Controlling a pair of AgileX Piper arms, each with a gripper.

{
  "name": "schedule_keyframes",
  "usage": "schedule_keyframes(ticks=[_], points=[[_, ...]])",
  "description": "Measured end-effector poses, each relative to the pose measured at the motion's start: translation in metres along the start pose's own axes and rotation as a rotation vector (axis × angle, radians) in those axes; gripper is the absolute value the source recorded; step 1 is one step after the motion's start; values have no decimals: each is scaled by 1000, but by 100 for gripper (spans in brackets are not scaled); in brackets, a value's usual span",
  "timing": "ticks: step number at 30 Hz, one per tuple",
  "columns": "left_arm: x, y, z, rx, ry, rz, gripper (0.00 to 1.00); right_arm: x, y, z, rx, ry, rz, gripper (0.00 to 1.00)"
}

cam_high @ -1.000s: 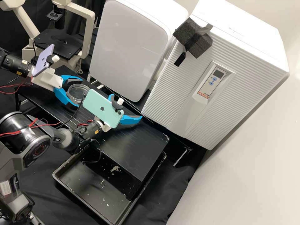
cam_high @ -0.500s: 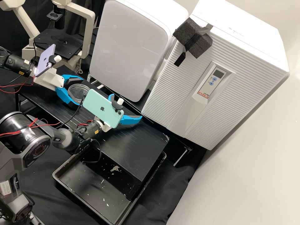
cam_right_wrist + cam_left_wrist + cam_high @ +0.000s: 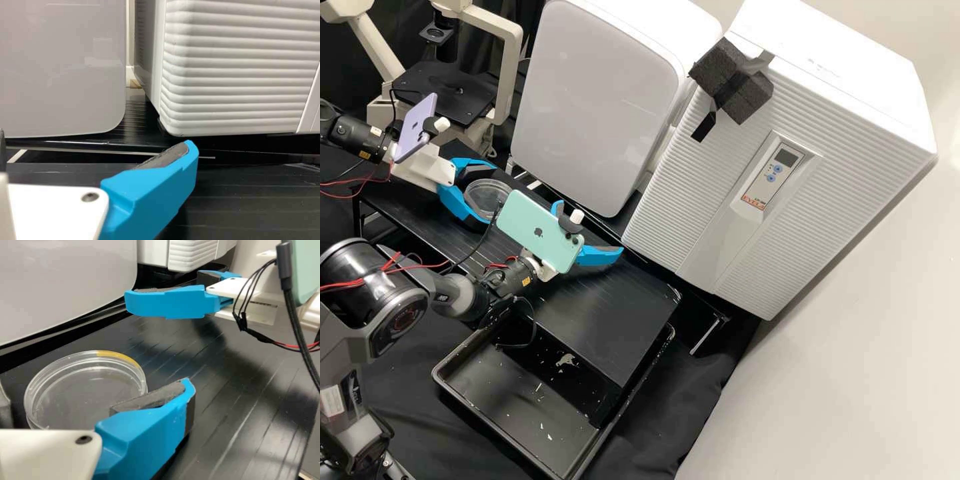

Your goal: Place the petri dish on the microscope

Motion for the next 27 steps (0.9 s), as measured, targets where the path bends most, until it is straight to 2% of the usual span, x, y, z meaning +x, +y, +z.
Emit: schedule_keyframes(ticks=[16, 17, 27], points=[[5, 2, -1, -5, -5, -4, 100, 0, 0, 0, 0, 0, 0, 100], [5, 2, -1, -5, -5, -4, 0, 0, 0, 0, 0, 0, 0, 100], [5, 2, -1, -5, -5, -4, 0, 0, 0, 0, 0, 0, 0, 100]])
